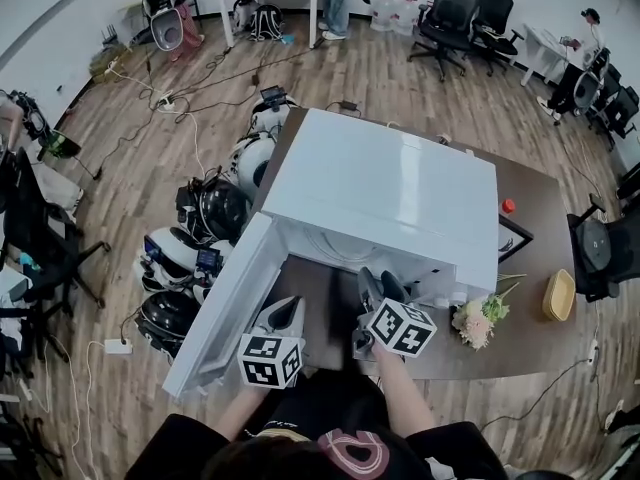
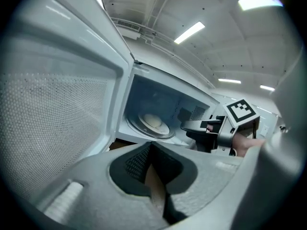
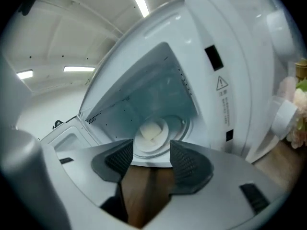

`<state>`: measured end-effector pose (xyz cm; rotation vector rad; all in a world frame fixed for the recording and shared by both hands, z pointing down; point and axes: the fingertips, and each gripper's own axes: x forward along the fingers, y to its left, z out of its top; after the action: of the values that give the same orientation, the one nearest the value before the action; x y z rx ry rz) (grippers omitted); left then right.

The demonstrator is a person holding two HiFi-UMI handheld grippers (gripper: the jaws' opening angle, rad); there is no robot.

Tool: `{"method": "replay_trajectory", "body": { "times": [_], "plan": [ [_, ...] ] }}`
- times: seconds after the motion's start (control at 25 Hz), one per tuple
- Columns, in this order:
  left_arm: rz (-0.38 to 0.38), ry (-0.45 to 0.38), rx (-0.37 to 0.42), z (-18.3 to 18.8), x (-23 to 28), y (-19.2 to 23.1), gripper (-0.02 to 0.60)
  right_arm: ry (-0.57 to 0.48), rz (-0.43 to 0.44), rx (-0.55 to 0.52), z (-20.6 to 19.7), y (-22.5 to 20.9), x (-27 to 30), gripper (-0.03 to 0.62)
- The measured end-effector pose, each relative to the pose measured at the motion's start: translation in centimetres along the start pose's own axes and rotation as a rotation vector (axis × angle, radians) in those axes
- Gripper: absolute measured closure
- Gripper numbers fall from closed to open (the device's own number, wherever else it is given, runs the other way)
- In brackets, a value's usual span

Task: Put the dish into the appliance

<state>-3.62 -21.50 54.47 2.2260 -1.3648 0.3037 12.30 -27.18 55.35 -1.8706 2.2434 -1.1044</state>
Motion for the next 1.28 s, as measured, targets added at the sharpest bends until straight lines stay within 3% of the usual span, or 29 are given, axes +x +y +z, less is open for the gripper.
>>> {"method": "replay_trajectory", "body": {
  "times": [0.2, 0.44, 0.92, 1.28],
  "plan": [
    [-0.052, 0.000, -0.011, -0.8, -1.0, -1.1, 0.572, -0.020, -0.027, -0.035, -0.6, 0.2, -2.7, 0.370],
    [-0.102, 0.016, -0.009, -2.4, -1.9, -2.0, 0.572, -0.012, -0.077, -0.003, -3.4, -0.1, -5.3, 0.413],
    [-0.163, 0.035, 0.035, -4.4, -2.7, -3.9, 0.572, 0.008, -0.133, -0.125, -7.4, -0.2, -9.4, 0.474],
    [-0.209, 0.027, 0.049, -4.8, -2.9, -5.2, 0.572, -0.034, -0.187, -0.172, -7.8, -0.1, -11.0, 0.575]
  ]
}}
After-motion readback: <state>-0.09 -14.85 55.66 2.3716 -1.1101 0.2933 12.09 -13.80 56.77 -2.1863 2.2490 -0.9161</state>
